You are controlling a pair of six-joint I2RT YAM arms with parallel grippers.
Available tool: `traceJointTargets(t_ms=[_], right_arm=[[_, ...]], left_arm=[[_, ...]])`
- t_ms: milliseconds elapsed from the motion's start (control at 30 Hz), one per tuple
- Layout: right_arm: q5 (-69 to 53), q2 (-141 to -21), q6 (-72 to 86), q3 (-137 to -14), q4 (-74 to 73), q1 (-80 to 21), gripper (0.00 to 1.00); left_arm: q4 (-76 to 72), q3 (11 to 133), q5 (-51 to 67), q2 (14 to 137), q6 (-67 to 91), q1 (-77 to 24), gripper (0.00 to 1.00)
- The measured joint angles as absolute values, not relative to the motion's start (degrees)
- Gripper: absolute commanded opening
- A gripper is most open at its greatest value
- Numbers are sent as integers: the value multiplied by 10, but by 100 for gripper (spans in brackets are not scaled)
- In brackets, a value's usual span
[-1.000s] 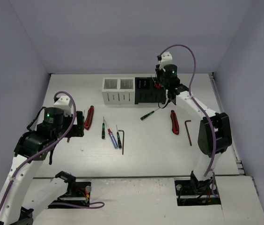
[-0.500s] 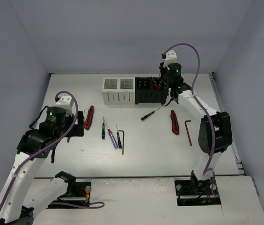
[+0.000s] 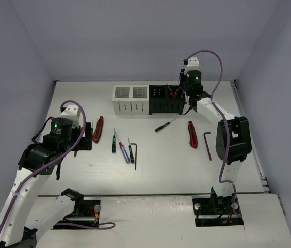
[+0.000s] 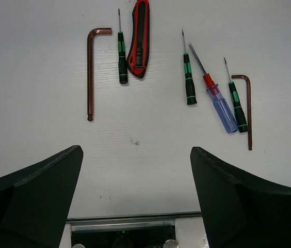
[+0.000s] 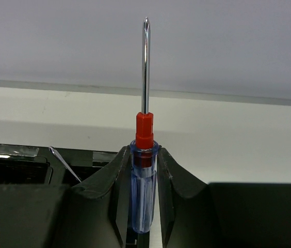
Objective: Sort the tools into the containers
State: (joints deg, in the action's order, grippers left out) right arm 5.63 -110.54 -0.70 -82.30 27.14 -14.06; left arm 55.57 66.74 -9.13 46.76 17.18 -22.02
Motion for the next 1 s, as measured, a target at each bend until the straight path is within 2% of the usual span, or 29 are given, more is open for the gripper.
traceJointTargets(t_ms=[633,733,833,1000], right_arm=[[21,-1152,-2,-853,298,-151,0],[21,-1152,-8,-846,305,-151,8],[21,-1152,-12,-830,310,-151,24],[21,-1149,-19,-800,311,-151,41]], left_arm=[[560,667,-94,453,166,-220,82],[561,667,-94,451,166,-220,82],[561,667,-94,451,165,-220,82],[562,667,-94,452,165,-220,82]])
